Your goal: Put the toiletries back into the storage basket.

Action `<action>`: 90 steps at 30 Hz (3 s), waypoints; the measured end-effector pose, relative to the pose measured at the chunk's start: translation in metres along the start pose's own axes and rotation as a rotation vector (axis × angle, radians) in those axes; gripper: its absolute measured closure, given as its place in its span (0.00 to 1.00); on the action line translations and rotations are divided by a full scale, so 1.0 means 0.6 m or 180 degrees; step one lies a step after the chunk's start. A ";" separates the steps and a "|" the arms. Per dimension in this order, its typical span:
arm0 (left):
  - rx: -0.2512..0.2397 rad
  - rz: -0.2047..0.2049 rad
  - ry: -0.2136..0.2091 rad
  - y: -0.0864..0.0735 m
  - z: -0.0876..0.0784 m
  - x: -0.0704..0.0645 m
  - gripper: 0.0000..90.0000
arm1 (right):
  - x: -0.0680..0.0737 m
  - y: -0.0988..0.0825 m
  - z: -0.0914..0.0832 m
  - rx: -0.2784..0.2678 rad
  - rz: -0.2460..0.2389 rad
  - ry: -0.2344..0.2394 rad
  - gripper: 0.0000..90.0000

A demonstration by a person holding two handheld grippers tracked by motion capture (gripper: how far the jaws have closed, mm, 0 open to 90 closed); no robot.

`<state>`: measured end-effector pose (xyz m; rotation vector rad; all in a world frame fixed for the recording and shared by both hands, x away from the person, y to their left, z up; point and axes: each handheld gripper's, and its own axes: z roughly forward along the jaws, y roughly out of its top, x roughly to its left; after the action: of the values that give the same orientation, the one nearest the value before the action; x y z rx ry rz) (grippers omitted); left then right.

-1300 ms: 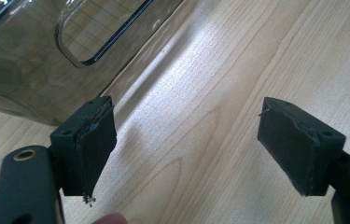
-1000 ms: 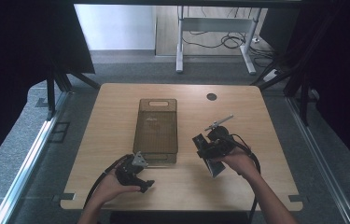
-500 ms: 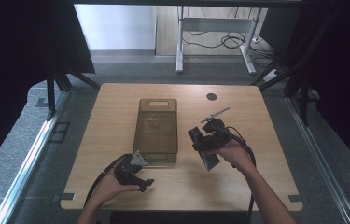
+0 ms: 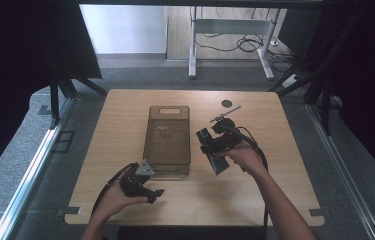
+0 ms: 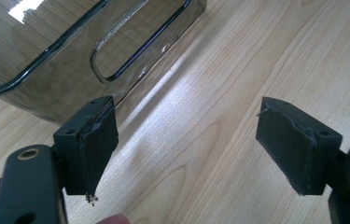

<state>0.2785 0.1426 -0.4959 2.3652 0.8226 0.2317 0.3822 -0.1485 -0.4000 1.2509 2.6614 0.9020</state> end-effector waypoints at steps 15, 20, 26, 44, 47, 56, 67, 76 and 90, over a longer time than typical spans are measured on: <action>-0.0042 -0.0024 -0.0003 0.000 -0.001 0.000 0.23 | 0.023 0.054 0.015 -0.0019 -0.0002 0.0140 0.53; -0.0039 -0.0016 0.0001 0.000 -0.003 0.001 0.23 | 0.031 0.071 0.024 0.0011 0.0020 0.0150 0.53; -0.0039 -0.0019 -0.0010 0.000 -0.001 0.000 0.23 | 0.036 0.087 0.033 0.0023 0.0048 0.0186 0.53; -0.0055 -0.0044 -0.0015 0.001 -0.002 -0.002 0.23 | 0.048 0.127 0.048 0.0067 0.0103 0.0194 0.53; -0.0044 -0.0027 -0.0023 0.001 -0.002 -0.003 0.23 | 0.050 0.132 0.052 0.0082 0.0121 0.0224 0.53; -0.0058 -0.0035 -0.0028 0.001 -0.004 -0.001 0.23 | 0.059 0.151 0.066 0.0105 0.0163 0.0246 0.53; -0.0077 -0.0048 -0.0021 0.000 -0.009 0.001 0.23 | 0.074 0.175 0.088 0.0133 0.0183 0.0306 0.53; -0.0058 -0.0022 -0.0027 0.000 -0.006 0.001 0.23 | 0.068 0.181 0.104 0.0125 0.0306 0.0259 0.53; -0.0071 -0.0017 -0.0034 0.001 -0.006 -0.001 0.23 | 0.078 0.193 0.145 0.0204 0.0429 0.0294 0.53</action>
<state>0.2769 0.1440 -0.4927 2.3413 0.8170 0.2246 0.4560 -0.0151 -0.4016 1.4529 2.7243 0.9194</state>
